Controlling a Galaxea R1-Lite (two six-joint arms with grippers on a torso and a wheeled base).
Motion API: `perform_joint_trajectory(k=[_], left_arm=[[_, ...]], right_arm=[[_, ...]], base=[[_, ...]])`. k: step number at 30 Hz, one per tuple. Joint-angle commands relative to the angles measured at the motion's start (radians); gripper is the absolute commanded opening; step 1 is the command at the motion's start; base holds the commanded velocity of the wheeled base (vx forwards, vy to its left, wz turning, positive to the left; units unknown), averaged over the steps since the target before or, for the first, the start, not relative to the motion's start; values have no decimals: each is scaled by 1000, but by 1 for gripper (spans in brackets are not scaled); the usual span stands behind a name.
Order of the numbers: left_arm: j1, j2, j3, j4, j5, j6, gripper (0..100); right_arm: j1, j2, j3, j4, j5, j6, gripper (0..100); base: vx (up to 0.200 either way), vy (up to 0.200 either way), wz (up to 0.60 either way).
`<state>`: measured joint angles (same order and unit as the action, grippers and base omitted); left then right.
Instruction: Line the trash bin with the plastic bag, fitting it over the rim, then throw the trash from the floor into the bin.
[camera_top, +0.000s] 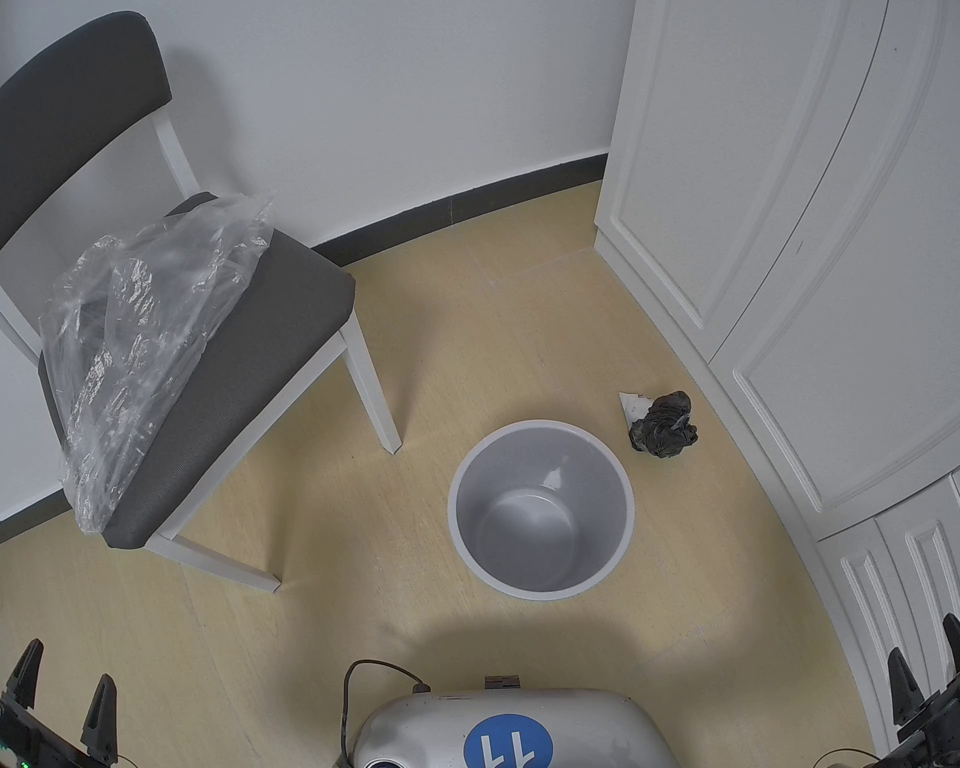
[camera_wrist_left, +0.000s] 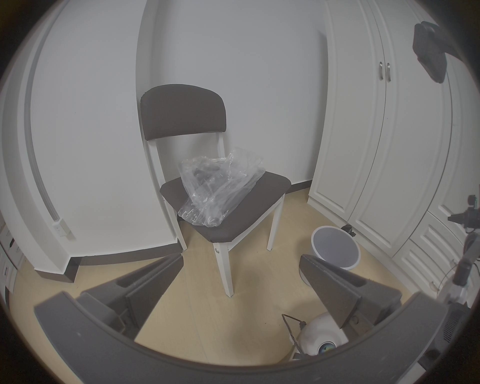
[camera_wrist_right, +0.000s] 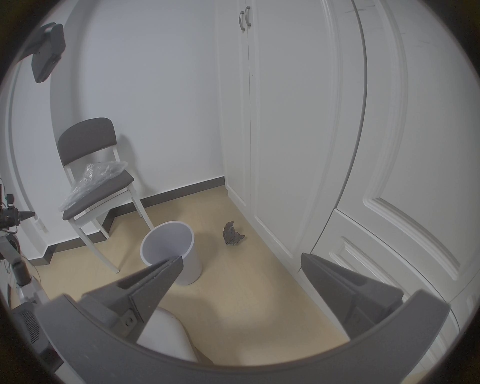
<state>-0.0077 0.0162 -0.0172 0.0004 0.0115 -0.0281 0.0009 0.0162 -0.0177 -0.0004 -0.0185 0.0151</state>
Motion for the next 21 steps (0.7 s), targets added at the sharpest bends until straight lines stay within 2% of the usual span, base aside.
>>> perform_joint_trajectory(k=[1, 6, 8, 12, 17, 21], left_arm=[[0, -16, 17, 1, -5, 19, 100], [2, -16, 17, 1, -30, 60, 100], [2, -16, 17, 3, -30, 50, 100], [2, -16, 16, 1, -5, -18, 100], [2, -16, 16, -2, 8, -19, 100], [2, -16, 17, -5, -22, 66, 100]], right_arm=[[-1, -16, 16, 0, 8, -29, 100], [-1, -16, 15, 0, 22, -47, 100], [-1, -16, 16, -1, 20, -44, 100], [2, -16, 15, -1, 14, 17, 100], [1, -16, 16, -3, 8, 14, 100], [-2, -16, 15, -4, 26, -58, 100]], base=[[0, 0, 0], [0, 0, 0], [0, 0, 0], [0, 0, 0], [0, 0, 0], [0, 0, 0]])
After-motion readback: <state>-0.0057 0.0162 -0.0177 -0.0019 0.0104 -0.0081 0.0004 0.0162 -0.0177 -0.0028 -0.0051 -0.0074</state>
